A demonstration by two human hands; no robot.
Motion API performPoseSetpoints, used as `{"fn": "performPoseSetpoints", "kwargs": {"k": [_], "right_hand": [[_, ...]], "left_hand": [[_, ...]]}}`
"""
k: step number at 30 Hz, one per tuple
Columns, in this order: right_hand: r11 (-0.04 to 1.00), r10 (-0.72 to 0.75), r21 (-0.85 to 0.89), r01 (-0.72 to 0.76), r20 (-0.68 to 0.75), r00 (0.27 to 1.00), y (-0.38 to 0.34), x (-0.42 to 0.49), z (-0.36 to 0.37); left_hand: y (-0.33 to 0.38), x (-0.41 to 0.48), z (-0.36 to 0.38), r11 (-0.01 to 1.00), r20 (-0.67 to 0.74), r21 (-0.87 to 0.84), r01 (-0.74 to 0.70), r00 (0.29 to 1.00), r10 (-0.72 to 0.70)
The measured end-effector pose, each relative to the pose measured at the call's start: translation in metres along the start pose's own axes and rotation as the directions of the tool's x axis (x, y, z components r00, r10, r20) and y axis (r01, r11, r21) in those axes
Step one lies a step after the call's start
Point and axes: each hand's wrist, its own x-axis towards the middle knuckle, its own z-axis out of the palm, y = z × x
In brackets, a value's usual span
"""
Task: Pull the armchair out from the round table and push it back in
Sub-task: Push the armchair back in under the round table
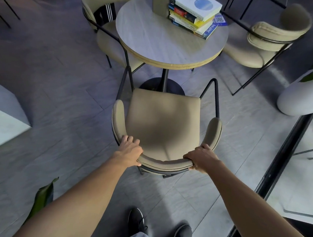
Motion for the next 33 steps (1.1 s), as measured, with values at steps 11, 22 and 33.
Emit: {"fn": "performPoseSetpoints", "kwargs": {"k": [11,22,33], "right_hand": [[1.0,0.012,-0.012,-0.012,0.017,1.0,0.003,-0.003,-0.001],[0.998,0.04,0.048,-0.042,0.055,0.998,-0.001,-0.003,-0.003],[0.995,0.047,0.084,-0.055,0.092,0.995,-0.004,-0.009,-0.015]], "left_hand": [[0.008,-0.001,-0.002,1.0,0.019,-0.007,0.002,1.0,-0.002],[0.01,0.002,-0.003,1.0,0.029,0.004,-0.015,0.999,0.015],[0.009,-0.002,-0.011,0.998,0.059,-0.055,-0.042,0.997,0.045]]}}
